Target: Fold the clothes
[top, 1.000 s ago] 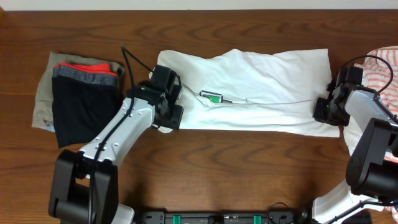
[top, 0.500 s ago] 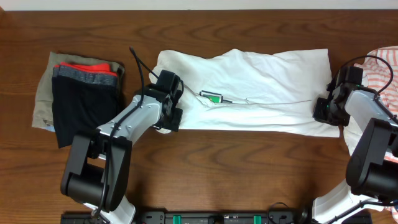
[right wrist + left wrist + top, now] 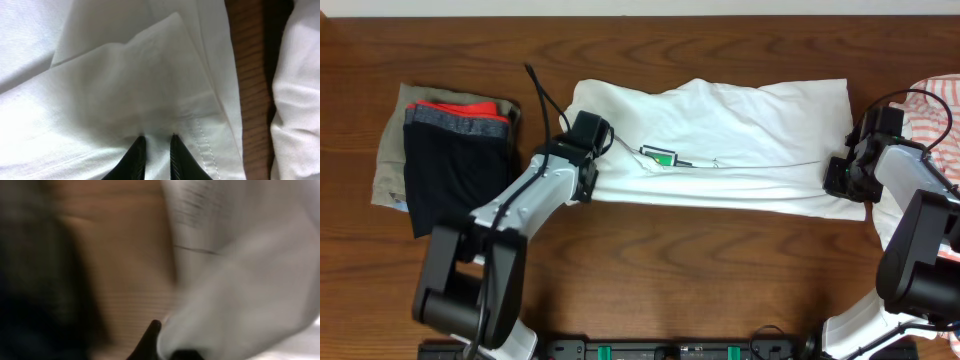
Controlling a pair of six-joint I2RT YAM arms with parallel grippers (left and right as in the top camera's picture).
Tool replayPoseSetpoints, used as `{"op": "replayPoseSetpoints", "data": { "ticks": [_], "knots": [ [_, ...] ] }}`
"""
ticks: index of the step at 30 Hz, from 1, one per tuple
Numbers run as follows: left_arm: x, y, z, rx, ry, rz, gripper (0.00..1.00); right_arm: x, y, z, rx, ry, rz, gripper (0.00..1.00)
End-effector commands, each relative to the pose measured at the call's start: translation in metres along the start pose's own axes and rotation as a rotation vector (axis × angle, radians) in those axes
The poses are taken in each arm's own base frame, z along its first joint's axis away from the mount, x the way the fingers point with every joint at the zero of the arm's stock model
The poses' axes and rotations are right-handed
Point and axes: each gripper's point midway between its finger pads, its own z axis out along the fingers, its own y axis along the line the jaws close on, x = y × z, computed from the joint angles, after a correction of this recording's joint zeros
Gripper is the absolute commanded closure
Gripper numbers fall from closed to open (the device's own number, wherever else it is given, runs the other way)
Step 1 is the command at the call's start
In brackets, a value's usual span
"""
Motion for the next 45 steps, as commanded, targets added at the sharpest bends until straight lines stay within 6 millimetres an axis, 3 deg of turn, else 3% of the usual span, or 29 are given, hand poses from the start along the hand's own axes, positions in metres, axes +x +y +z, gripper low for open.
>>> {"op": "replayPoseSetpoints", "data": {
  "ticks": [1,2,4,13,17,20,25,31,38,45],
  "knots": [
    [-0.011,0.055,-0.020,-0.278,-0.071,-0.036,0.83,0.014,-0.010,0.009,0.045,0.043,0.018,0.84],
    [-0.013,0.055,-0.020,-0.280,-0.079,-0.031,0.74,0.014,-0.010,0.009,0.045,0.043,0.018,0.84],
    [-0.014,0.055,-0.020,-0.279,-0.083,-0.031,0.66,0.014,-0.010,0.009,0.045,0.043,0.019,0.84],
    [-0.011,0.051,-0.020,-0.251,-0.071,-0.026,0.55,0.014,-0.010,0.009,0.045,0.043,0.018,0.84],
    [-0.002,0.009,-0.023,0.020,-0.046,-0.084,0.54,0.014,-0.010,0.009,0.045,0.043,0.018,0.84],
    [0.000,-0.026,-0.039,0.256,-0.039,-0.120,0.50,0.014,-0.010,0.009,0.045,0.043,0.018,0.84],
    [0.011,-0.052,-0.060,0.444,0.005,-0.153,0.44,0.014,-0.010,0.009,0.045,0.043,0.018,0.84],
    [0.057,-0.051,-0.061,0.422,0.210,-0.217,0.42,0.014,-0.010,0.009,0.045,0.042,0.018,0.84],
    [0.053,-0.048,-0.038,0.356,0.158,-0.328,0.42,0.014,-0.010,0.009,0.044,0.043,0.018,0.84],
    [0.063,-0.028,-0.010,0.203,0.118,-0.415,0.42,0.015,-0.010,0.009,0.044,0.047,0.018,0.84]
  ]
}}
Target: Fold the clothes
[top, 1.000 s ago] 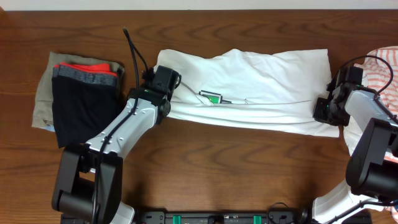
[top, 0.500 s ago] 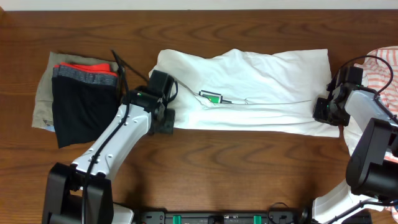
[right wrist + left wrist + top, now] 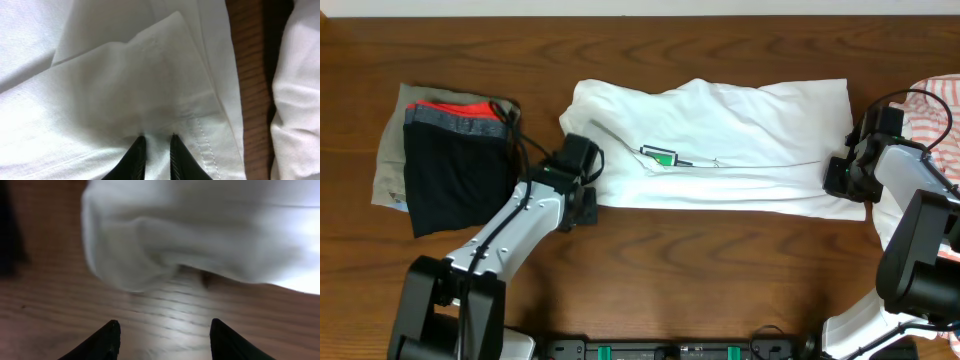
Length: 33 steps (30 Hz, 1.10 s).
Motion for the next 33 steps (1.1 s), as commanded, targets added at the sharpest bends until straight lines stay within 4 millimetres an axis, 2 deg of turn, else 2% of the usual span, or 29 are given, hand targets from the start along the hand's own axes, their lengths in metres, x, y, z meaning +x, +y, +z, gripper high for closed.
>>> {"op": "replayPoseSetpoints", "data": {
  "ticks": [1,10,19,25,26,28,33],
  "knots": [
    [-0.007,0.019,0.005,-0.075,-0.053,-0.083,0.42,0.015,-0.010,0.009,0.044,0.046,0.018,0.84],
    [-0.031,0.013,0.011,-0.019,-0.159,-0.125,0.42,0.015,-0.010,0.009,0.044,0.047,0.018,0.84],
    [-0.030,0.014,0.013,-0.019,-0.160,-0.125,0.42,0.015,-0.010,0.009,0.044,0.047,0.018,0.84],
    [-0.028,0.013,0.023,-0.006,-0.189,-0.129,0.42,0.016,-0.010,0.009,0.044,0.051,0.018,0.84],
    [-0.029,0.013,0.024,-0.004,-0.196,-0.131,0.44,0.016,-0.010,0.009,0.044,0.051,0.018,0.84],
    [-0.033,0.014,0.023,-0.002,-0.211,-0.134,0.61,0.016,-0.010,0.009,0.044,0.051,0.018,0.84],
    [-0.042,0.029,0.022,-0.057,-0.250,-0.138,0.81,0.017,-0.010,0.009,0.045,0.057,0.018,0.84]
  ]
}}
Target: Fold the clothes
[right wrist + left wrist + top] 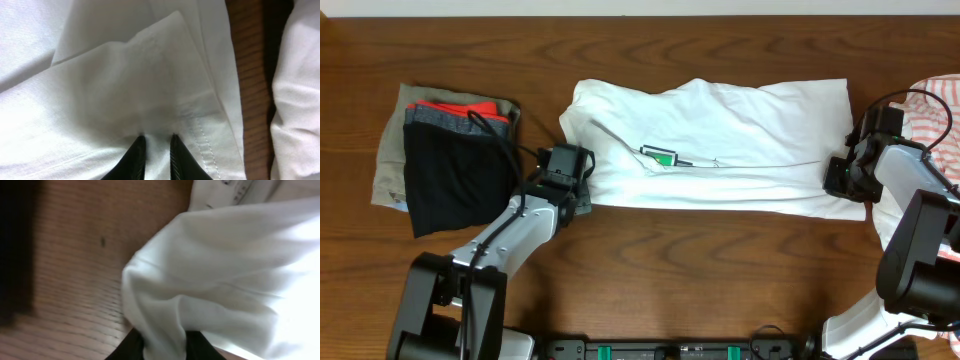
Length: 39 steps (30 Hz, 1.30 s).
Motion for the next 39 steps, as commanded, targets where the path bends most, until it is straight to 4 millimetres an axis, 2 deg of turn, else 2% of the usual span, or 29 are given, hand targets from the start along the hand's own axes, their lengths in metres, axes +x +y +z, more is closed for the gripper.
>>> {"op": "replayPoseSetpoints", "data": {
  "ticks": [1,2,5,8,10,15,22,24,26,29,32,34,37,39],
  "knots": [
    [-0.009,0.018,0.001,-0.072,-0.038,0.017,0.81,0.017,-0.010,0.009,0.045,0.055,0.017,0.84],
    [-0.012,0.022,0.001,-0.089,-0.048,0.034,0.86,0.017,-0.010,0.009,0.045,0.054,0.017,0.84],
    [-0.022,0.040,-0.002,-0.183,-0.082,0.126,0.88,0.017,-0.010,0.009,0.045,0.054,0.017,0.84],
    [-0.035,0.067,-0.010,-0.341,-0.124,0.204,0.88,0.017,-0.010,0.009,0.045,0.054,0.017,0.84],
    [-0.042,0.077,-0.015,-0.414,-0.145,0.246,0.84,0.016,-0.010,0.009,0.044,0.054,0.017,0.84],
    [-0.047,0.076,-0.016,-0.423,-0.155,0.309,0.65,0.016,-0.010,0.009,0.045,0.053,0.018,0.84],
    [-0.053,0.074,-0.023,-0.414,-0.182,0.298,0.63,0.016,-0.010,0.009,0.045,0.050,0.018,0.84],
    [-0.066,0.067,-0.036,-0.378,-0.234,0.273,0.63,0.014,-0.010,0.009,0.044,0.045,0.019,0.84],
    [-0.079,0.053,-0.051,-0.284,-0.288,0.253,0.63,0.011,-0.009,0.009,0.035,0.033,0.019,0.85],
    [-0.095,0.017,-0.076,-0.060,-0.386,0.236,0.63,0.000,-0.003,0.003,0.002,0.009,0.020,0.85],
    [-0.103,-0.018,-0.094,0.147,-0.446,0.253,0.64,-0.018,0.001,-0.009,-0.020,-0.030,0.022,0.85],
    [-0.102,-0.031,-0.095,0.220,-0.445,0.267,0.64,-0.032,0.003,-0.019,-0.031,-0.058,0.023,0.85],
    [-0.095,-0.037,-0.088,0.253,-0.407,0.270,0.64,-0.051,0.006,-0.035,-0.049,-0.097,0.024,0.85],
    [-0.091,-0.039,-0.082,0.267,-0.382,0.271,0.64,-0.056,0.007,-0.041,-0.054,-0.106,0.023,0.85]
  ]
}}
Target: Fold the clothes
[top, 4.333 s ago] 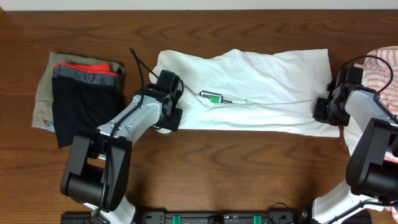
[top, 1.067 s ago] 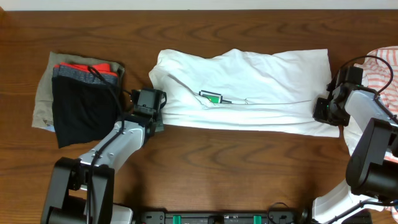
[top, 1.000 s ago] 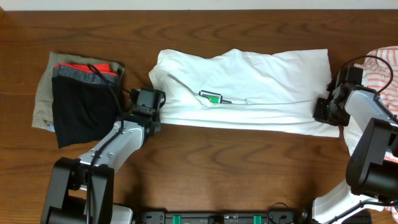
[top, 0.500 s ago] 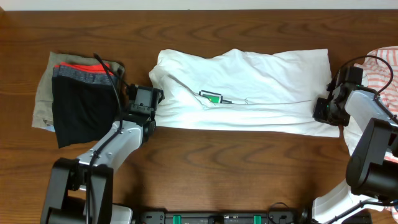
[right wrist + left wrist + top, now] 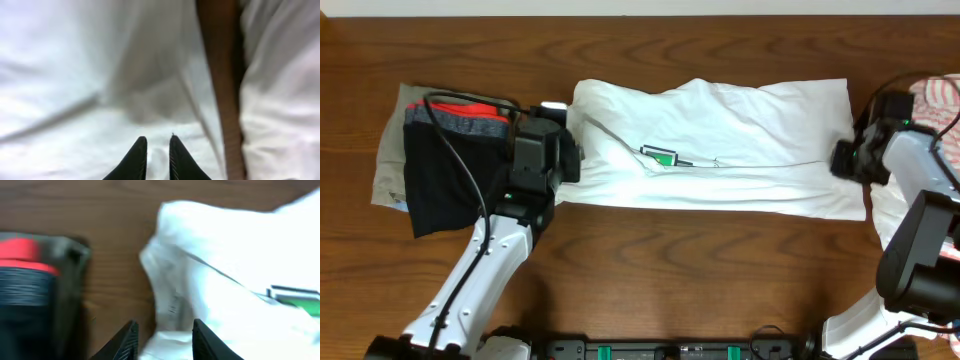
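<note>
A white shirt point(image 5: 720, 150), folded into a long band, lies across the table with a green neck label point(image 5: 660, 155). At its left end, my left gripper point(image 5: 566, 165) is raised above the wood. In the left wrist view its fingers point(image 5: 127, 337) stand a little apart, with a bright piece of the shirt point(image 5: 167, 342) between them. My right gripper point(image 5: 847, 158) is at the shirt's right end. In the blurred right wrist view it point(image 5: 157, 147) is nearly closed, pinching white cloth point(image 5: 100, 75).
A stack of folded clothes point(image 5: 450, 160), beige, black, grey and red, sits left of the shirt and also shows in the left wrist view point(image 5: 25, 280). A striped and white garment point(image 5: 935, 110) lies at the right table edge, beside the right arm.
The left gripper has risen from the shirt's lower left corner and now sits further up its left end, cloth between its fingers. The right gripper has moved toward the table's far side, still pinching cloth.
First the left gripper was on the shirt's left part and the right was shut on the lower right corner. Then the left stood open on bare wood before the left corner. Then it was shut on that corner. Now both grippers sit higher, with cloth.
</note>
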Controlling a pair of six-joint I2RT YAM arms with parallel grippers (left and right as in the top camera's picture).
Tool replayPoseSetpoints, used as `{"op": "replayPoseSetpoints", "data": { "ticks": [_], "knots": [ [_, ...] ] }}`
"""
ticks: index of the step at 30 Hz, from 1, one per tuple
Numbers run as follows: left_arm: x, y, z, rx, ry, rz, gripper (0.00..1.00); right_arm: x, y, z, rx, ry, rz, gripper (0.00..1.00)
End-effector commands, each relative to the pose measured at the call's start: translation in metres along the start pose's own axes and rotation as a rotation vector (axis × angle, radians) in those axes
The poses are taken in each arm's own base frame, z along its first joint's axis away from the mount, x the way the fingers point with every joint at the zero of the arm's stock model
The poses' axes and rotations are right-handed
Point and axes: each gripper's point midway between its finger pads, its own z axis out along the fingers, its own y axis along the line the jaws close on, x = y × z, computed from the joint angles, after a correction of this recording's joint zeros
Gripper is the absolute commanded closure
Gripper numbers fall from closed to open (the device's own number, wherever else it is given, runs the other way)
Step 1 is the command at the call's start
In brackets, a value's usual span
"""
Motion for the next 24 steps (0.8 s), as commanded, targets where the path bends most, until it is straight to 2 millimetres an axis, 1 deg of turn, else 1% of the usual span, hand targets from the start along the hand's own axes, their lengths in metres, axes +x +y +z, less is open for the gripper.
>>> {"op": "replayPoseSetpoints", "data": {
  "ticks": [1,8,12,15,18,22,23,24],
  "knots": [
    [0.011,-0.019,0.008,0.112,0.051,-0.002,0.64,-0.014,0.002,-0.008,-0.025,-0.024,0.019,0.84],
    [0.029,-0.037,0.021,0.208,0.119,-0.003,0.64,-0.007,0.002,-0.006,-0.024,0.003,0.015,0.83],
    [0.038,-0.052,0.024,0.291,0.153,-0.005,0.64,-0.004,0.003,-0.005,-0.028,0.009,0.012,0.82],
    [0.047,-0.053,0.031,0.290,0.184,-0.006,0.64,-0.001,0.007,-0.004,-0.053,0.019,0.008,0.81],
    [0.062,-0.052,0.042,0.285,0.235,-0.005,0.64,0.005,0.008,0.002,-0.057,0.035,0.004,0.81],
    [0.093,-0.049,0.059,0.258,0.335,-0.001,0.63,0.018,0.007,0.015,-0.055,0.078,0.000,0.81],
    [0.102,-0.048,0.061,0.254,0.365,-0.002,0.62,0.022,0.007,0.020,-0.054,0.094,0.000,0.81],
    [0.111,-0.048,0.063,0.252,0.396,-0.003,0.59,0.026,0.007,0.024,-0.053,0.110,0.000,0.81]
  ]
}}
